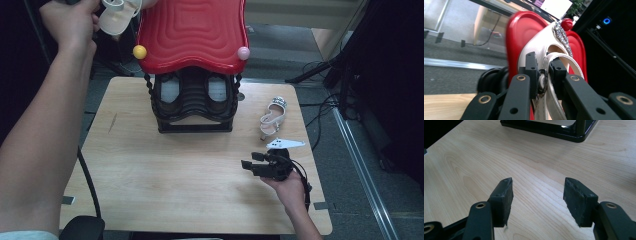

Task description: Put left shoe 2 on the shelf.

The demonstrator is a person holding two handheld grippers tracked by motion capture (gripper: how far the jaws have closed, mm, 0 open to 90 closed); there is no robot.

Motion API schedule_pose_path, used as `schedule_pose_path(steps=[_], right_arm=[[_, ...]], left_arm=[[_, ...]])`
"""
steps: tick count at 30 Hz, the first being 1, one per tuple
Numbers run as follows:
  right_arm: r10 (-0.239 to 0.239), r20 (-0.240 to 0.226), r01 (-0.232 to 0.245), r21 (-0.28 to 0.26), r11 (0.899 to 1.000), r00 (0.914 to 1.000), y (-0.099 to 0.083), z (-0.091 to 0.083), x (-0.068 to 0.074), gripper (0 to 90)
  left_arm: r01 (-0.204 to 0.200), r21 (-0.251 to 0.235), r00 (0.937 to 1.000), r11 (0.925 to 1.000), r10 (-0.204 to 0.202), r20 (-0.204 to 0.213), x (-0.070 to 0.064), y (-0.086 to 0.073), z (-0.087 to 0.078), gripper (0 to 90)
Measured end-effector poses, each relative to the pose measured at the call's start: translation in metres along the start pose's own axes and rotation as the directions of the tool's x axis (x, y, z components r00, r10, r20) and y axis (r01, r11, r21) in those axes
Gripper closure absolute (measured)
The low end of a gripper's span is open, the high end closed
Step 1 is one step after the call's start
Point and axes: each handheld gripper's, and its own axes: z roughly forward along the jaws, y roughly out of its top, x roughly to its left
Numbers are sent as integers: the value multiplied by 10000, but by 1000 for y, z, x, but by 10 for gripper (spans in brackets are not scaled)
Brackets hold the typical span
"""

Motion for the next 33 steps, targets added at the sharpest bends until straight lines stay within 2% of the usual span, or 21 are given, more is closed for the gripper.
schedule_pose_path(steps=[2,7,10,13,16,18,19,21,24,26,27,29,30,31,33], right_arm=[[-46,7,46,-45,10000,10000,0,-1,-1,421],[-19,-11,19,-95,10000,10000,0,-2,0,421],[-46,4,47,-109,9999,10000,0,-3,0,421],[-24,5,24,-112,9999,10000,0,-3,-1,421],[5,20,-5,-76,10000,10000,0,-3,-1,421],[23,12,-23,-86,10000,10000,0,-3,-1,421],[23,12,-23,-86,10000,10000,0,-3,-1,421],[-6,7,6,-97,10000,10000,0,-3,-1,421],[-23,7,23,-83,10000,10000,0,-2,-1,421],[-50,13,50,-78,10000,10000,0,-2,0,421],[-50,40,50,-61,10000,10000,0,-1,0,423],[-60,38,60,-45,10000,10000,0,-1,0,423],[-57,50,58,-31,10000,10000,0,-1,0,423],[-57,50,58,-31,10000,10000,0,-1,0,423],[-52,53,53,-64,10000,10000,0,-1,0,422]], left_arm=[[-206,-10,9997,9998,206,93,-14,-2,10,810],[-202,131,9990,9997,196,411,-26,-8,25,809],[-282,286,9986,9992,269,465,-32,-15,36,809],[-225,334,9981,9992,205,586,-31,-23,45,808],[-184,246,9985,9995,171,520,-28,-32,51,806],[-125,369,9986,9992,106,510,-23,-38,56,805],[-57,365,9988,9993,40,483,-21,-42,58,805],[323,333,9961,9989,-349,816,-15,-47,58,801],[-131,467,9979,9988,101,640,-14,-53,58,791],[-135,446,9976,9989,104,690,-15,-56,56,782],[-385,511,9967,9980,347,727,-16,-58,55,741],[-486,566,9962,9972,442,754,-18,-58,54,710],[-831,772,9950,9935,784,620,-21,-59,53,678],[-831,772,9950,9935,784,620,-21,-59,53,663],[-1131,930,9925,9892,1080,579,-23,-59,51,642]])
